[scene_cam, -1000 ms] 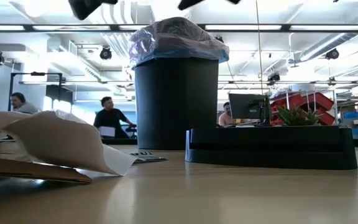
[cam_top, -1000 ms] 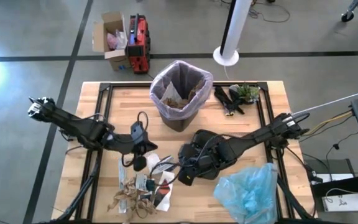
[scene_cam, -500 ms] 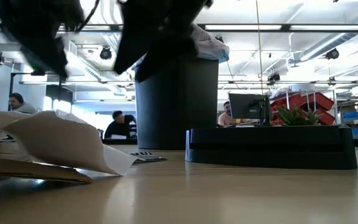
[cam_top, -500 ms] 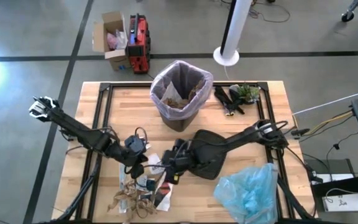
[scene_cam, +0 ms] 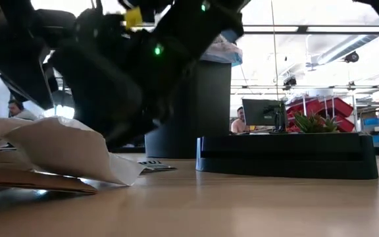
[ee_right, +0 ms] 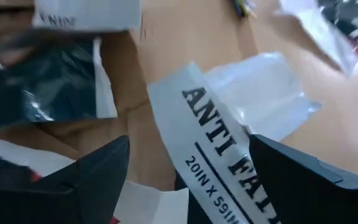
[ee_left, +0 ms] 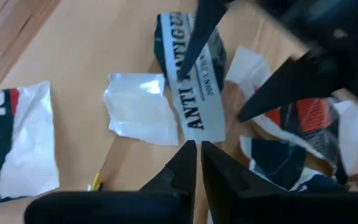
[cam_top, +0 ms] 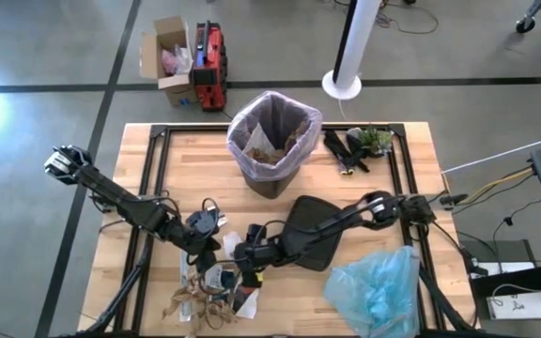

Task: Place trash/remove bag and relplace
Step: Put the white paper into the black trash bin

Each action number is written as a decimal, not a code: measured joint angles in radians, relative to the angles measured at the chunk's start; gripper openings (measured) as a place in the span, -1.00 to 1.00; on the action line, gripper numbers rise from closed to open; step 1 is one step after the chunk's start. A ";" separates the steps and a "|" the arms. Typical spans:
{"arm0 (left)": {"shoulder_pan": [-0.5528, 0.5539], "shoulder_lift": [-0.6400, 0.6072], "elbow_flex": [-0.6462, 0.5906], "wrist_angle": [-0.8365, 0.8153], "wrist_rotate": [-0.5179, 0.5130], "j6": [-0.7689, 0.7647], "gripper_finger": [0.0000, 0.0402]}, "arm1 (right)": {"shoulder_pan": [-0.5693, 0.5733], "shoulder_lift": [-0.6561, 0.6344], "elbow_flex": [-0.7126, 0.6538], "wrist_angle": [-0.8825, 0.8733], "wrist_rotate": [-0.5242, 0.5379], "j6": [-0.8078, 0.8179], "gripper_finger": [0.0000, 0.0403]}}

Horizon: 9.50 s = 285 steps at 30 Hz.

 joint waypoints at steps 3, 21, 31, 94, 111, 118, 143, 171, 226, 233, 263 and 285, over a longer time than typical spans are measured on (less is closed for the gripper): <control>0.000 -0.001 0.000 0.006 -0.002 0.000 -0.95 | -0.005 0.023 0.001 0.013 0.002 0.009 0.45; 0.000 -0.015 0.008 0.010 -0.005 0.002 -0.96 | -0.017 0.039 0.002 0.025 0.032 0.130 -0.88; 0.000 -0.051 0.258 -0.255 -0.118 0.174 -0.95 | -0.019 -0.086 0.003 -0.027 0.034 0.051 -0.99; 0.000 -0.097 0.618 -0.747 -0.414 0.150 -0.99 | -0.184 -0.700 0.004 -0.118 0.461 -0.207 0.11; 0.152 -0.055 0.241 -0.737 -0.082 0.167 -0.64 | -0.038 -0.705 0.004 -0.247 0.419 -0.023 0.01; 0.160 -0.032 0.043 -0.584 -0.041 0.513 -0.50 | -0.003 -0.705 0.004 -0.248 0.344 0.024 0.01; 0.171 0.168 0.164 -0.451 -0.133 1.216 -0.40 | 0.133 -0.697 0.005 -0.302 0.424 0.219 0.01; 0.171 0.135 -0.072 -0.223 -0.211 1.374 -0.26 | 0.214 -0.697 0.000 -0.359 0.538 0.371 0.01; 0.175 -0.075 0.520 -0.123 -0.195 1.041 -1.00 | 0.218 -0.654 0.006 -0.592 0.477 0.554 0.01; 0.289 -0.050 0.559 0.156 -0.269 1.043 -1.00 | 0.214 -0.642 -0.016 -0.583 0.481 0.563 0.01; 0.409 -0.153 0.554 0.099 -0.261 0.817 0.25 | 0.212 -0.532 -0.018 -0.522 0.534 0.531 0.01; -0.216 -0.087 0.372 -0.224 -0.251 0.086 0.26 | 0.145 -0.262 -0.019 -0.313 -0.129 -0.234 0.02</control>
